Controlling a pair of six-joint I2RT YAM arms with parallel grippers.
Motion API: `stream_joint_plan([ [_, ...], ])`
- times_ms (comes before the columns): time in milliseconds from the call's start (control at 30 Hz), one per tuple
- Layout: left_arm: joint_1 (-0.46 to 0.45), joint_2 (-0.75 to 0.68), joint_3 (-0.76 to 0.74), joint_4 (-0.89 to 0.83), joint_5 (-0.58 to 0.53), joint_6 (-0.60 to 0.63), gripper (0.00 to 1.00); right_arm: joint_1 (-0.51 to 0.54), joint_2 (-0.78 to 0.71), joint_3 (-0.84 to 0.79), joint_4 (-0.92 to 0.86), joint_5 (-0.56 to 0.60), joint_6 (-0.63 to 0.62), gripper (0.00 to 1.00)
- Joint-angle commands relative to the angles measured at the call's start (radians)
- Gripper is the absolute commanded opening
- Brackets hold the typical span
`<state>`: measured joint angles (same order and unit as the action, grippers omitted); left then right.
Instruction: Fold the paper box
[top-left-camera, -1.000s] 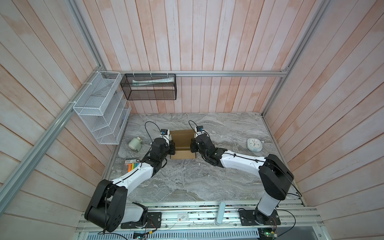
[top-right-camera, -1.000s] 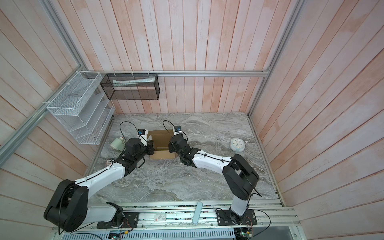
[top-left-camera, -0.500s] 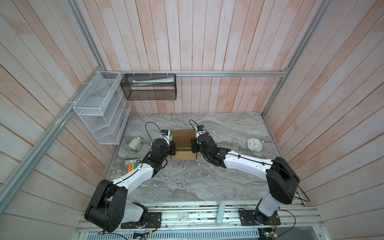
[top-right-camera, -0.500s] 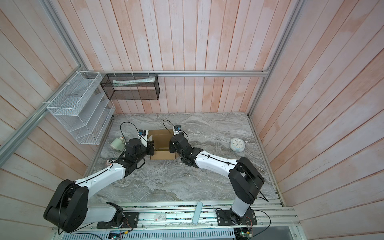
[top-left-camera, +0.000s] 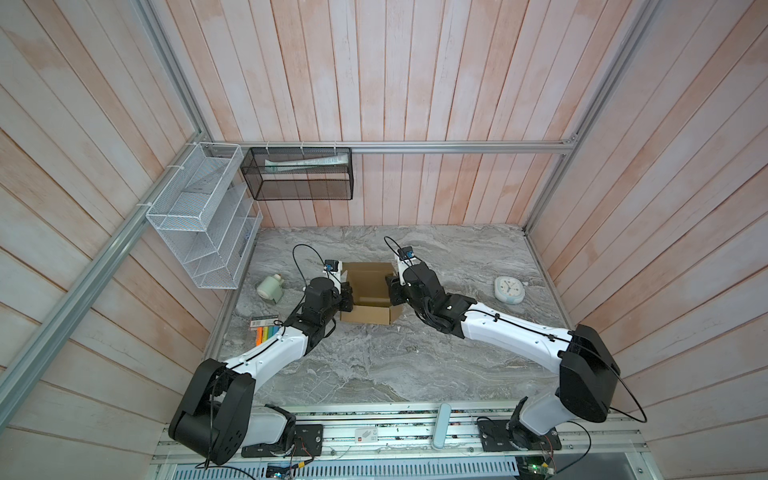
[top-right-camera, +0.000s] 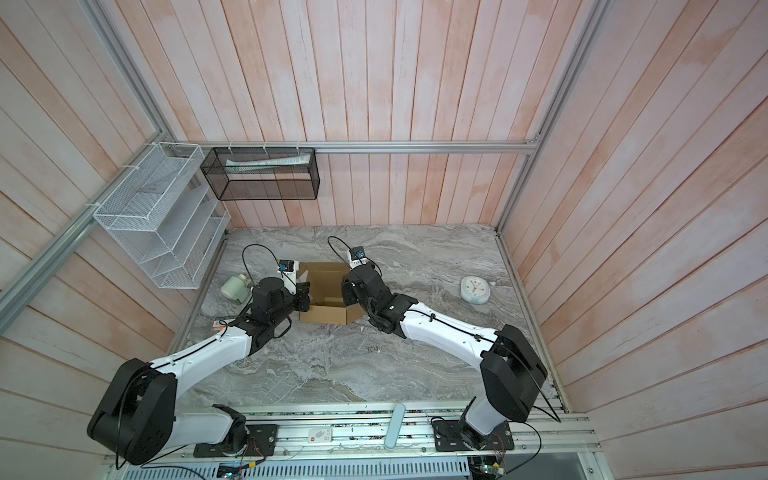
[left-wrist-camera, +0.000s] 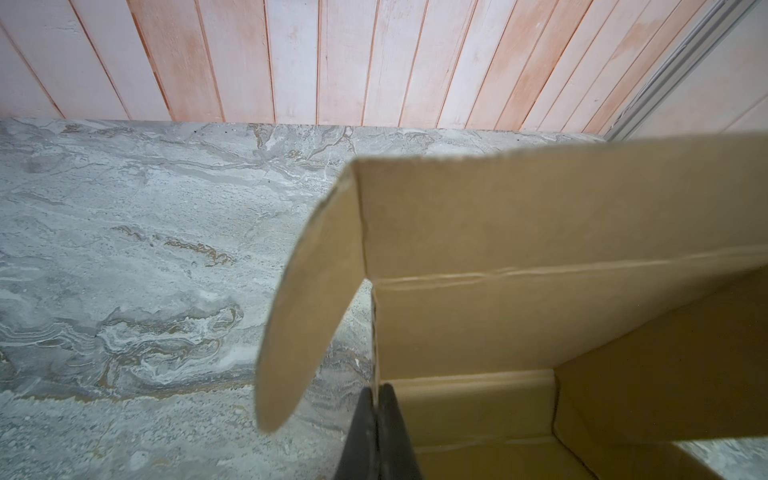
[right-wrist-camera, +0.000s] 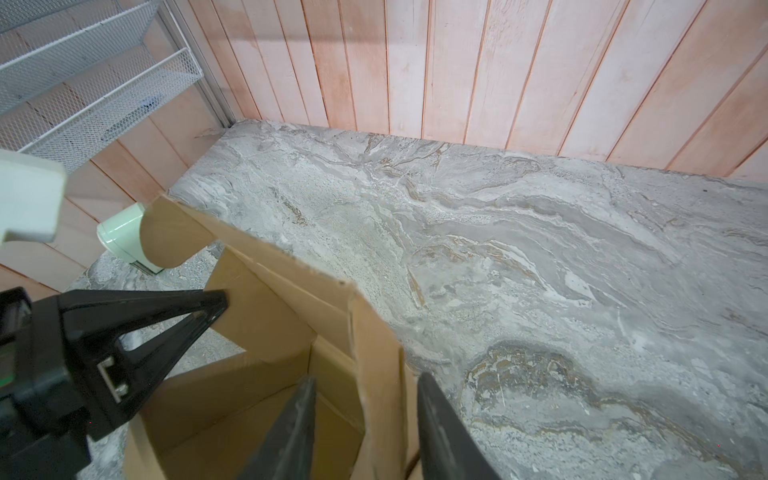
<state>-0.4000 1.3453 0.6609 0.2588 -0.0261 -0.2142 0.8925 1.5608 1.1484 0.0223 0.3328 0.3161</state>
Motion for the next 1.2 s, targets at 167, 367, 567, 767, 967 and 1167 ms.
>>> stream_joint_plan([
  [167, -0.007, 0.009, -0.013, -0.012, 0.011, 0.007, 0.00, -0.037, -0.032, 0.123, -0.114, -0.058, -0.135, 0.44],
  [367, -0.010, 0.008, -0.012, -0.013, 0.006, 0.013, 0.00, -0.083, 0.027, 0.283, -0.247, -0.241, -0.241, 0.52],
  [567, -0.016, 0.007, -0.009, -0.013, -0.001, 0.018, 0.00, -0.131, 0.143, 0.477, -0.428, -0.457, -0.350, 0.54],
  [767, -0.026, 0.002, -0.010, -0.016, -0.018, 0.028, 0.00, -0.141, 0.291, 0.704, -0.616, -0.546, -0.451, 0.55],
  [967, -0.033, -0.004, -0.010, -0.019, -0.031, 0.036, 0.00, -0.141, 0.385, 0.837, -0.731, -0.595, -0.495, 0.54],
  [1167, -0.039, 0.000, -0.008, -0.016, -0.039, 0.039, 0.00, -0.138, 0.413, 0.844, -0.754, -0.623, -0.497, 0.51],
])
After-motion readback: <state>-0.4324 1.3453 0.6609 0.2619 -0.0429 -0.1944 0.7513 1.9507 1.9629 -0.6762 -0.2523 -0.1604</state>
